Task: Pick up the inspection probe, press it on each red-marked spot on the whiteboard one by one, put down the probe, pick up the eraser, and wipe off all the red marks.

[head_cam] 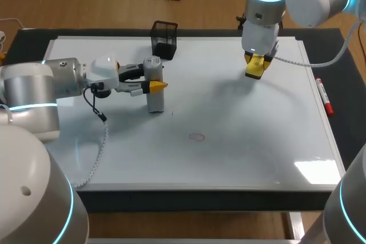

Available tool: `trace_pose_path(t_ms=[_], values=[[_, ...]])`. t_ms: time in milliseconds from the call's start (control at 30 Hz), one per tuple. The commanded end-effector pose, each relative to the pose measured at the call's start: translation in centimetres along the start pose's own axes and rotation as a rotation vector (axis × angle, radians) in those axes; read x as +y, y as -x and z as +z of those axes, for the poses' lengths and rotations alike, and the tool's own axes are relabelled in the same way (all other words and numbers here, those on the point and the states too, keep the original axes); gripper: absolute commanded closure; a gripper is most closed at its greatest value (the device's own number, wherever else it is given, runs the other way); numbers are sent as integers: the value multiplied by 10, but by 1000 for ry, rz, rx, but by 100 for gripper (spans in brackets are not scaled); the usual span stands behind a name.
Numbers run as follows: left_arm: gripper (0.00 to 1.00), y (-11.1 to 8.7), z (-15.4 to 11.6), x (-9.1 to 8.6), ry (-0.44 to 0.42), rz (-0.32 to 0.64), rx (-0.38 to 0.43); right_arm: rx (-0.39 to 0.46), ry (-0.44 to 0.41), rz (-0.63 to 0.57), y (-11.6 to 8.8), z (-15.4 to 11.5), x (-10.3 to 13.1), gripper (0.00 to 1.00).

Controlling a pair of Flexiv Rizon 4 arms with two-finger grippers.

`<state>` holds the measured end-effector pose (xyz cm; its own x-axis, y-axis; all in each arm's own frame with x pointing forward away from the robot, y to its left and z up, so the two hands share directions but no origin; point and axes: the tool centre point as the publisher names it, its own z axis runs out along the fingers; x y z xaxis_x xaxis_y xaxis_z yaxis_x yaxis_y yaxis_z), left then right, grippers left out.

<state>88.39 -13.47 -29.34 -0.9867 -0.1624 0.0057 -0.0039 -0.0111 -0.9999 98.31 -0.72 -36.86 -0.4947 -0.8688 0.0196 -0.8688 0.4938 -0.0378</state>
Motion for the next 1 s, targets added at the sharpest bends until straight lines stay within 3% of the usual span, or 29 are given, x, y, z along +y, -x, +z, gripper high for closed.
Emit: trace_pose_path(t_ms=[33,600,1000], values=[[100,0,0,2,1,0,2,3,-2,-1,0,-1,-1,100],[100,6,-9,-24,-9,24,-15,3,-2,-1,0,-1,-1,100],[100,27,-43,-48,-35,36,-75,3,-2,-1,0,-1,-1,100]])
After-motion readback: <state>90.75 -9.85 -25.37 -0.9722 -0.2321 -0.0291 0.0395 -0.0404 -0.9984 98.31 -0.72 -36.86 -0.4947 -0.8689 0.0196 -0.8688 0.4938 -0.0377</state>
